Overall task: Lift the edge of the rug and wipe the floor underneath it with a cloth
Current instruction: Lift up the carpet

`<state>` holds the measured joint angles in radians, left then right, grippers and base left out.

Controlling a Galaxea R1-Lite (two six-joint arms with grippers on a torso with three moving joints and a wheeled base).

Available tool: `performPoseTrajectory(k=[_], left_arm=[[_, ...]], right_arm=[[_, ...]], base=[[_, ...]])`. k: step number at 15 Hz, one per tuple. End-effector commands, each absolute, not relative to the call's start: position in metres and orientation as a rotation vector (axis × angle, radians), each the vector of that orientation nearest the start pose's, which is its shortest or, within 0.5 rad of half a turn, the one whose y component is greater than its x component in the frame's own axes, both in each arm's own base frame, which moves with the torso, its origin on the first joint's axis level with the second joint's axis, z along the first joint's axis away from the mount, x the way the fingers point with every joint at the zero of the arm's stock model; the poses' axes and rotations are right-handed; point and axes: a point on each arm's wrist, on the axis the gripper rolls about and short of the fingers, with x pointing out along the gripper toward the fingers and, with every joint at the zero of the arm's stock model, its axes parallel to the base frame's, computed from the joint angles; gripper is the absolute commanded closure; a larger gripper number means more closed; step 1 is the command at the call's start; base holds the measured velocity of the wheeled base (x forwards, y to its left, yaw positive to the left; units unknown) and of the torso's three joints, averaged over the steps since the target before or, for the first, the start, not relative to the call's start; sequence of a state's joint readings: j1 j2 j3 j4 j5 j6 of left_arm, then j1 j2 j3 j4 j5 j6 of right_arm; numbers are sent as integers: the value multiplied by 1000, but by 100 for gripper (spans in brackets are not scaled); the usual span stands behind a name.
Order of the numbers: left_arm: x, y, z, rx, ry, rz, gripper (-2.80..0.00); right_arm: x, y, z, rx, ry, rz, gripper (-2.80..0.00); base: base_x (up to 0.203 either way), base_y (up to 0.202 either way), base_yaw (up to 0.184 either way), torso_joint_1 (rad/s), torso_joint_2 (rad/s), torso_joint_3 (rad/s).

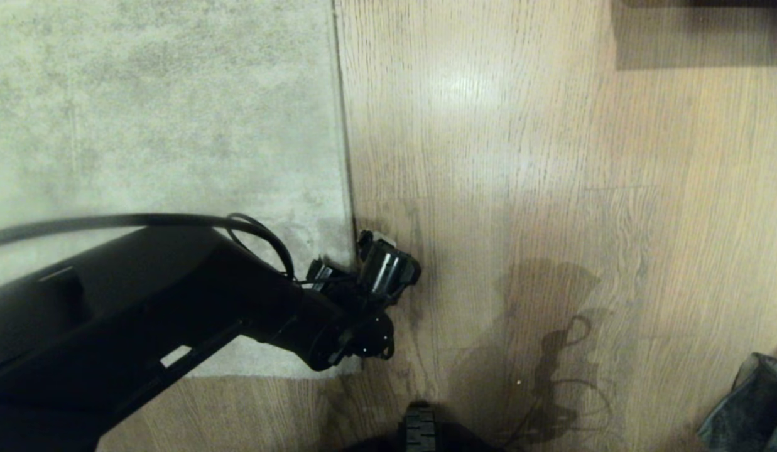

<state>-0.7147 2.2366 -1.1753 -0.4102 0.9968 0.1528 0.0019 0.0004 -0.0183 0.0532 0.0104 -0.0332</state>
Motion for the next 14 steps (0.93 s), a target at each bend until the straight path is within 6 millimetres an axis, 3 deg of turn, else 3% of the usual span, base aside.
performPoseTrajectory(k=[1,6,14], left_arm=[[324,-252,64,649,453,254,-280],[316,-243,65,676,465,291,-280],[304,-212,77,687,493,334,-280]], right_arm=[[-24,0,75,-34,35,14,0],[-24,0,75,-34,35,13,0],[-24,0,75,-34,35,14,0]], base=[[0,0,0,0,0,0],[0,0,0,0,0,0],[0,0,0,0,0,0]])
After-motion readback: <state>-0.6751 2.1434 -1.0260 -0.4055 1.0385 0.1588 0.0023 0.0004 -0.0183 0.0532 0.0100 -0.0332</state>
